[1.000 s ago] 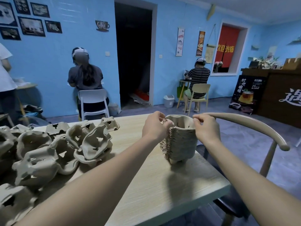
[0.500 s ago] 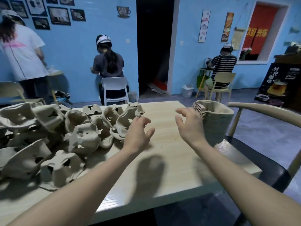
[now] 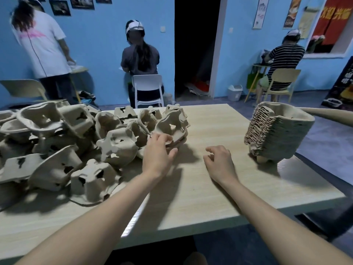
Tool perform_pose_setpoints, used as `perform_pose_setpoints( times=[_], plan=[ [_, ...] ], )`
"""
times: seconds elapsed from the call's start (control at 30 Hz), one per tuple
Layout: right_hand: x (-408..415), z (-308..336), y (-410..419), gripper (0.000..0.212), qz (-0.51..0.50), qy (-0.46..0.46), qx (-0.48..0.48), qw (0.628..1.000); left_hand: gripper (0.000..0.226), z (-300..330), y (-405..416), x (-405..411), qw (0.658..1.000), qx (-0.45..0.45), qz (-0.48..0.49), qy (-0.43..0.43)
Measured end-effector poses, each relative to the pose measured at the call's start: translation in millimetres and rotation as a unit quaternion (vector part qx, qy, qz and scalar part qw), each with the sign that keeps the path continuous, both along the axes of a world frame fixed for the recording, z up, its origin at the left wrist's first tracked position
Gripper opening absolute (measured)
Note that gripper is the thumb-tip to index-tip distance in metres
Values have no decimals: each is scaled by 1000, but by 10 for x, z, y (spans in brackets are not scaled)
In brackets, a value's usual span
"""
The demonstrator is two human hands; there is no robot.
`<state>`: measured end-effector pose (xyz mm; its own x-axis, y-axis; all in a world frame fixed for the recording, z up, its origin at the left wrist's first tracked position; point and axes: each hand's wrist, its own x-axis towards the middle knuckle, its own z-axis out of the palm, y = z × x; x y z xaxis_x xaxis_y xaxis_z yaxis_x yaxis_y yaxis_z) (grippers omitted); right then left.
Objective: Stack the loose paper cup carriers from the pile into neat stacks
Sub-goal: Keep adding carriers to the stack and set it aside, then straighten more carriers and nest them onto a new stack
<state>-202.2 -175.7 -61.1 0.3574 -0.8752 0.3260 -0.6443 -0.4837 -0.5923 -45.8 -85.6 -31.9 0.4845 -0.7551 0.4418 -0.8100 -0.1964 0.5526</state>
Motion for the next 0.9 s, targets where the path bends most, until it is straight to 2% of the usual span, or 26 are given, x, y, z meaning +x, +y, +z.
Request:
perform_pose_setpoints(
  times=[0.3,0.53,0.77,0.9],
  plan=[
    [35,-76,-21,33,33,28,-24,999,23,-76,-169,-23,998,-23,50,-15],
    [21,-91,-25,31,30,8,-7,999,10,28,-168,30,996,-50,67,-34],
    [4,1,-3,28,44,-36,6,998,8,314,-158,132,994,-81,47,55],
    [65,252,-14,27,83,-73,-38,993,7,489,-198,113,988,-100,25,113]
  ],
)
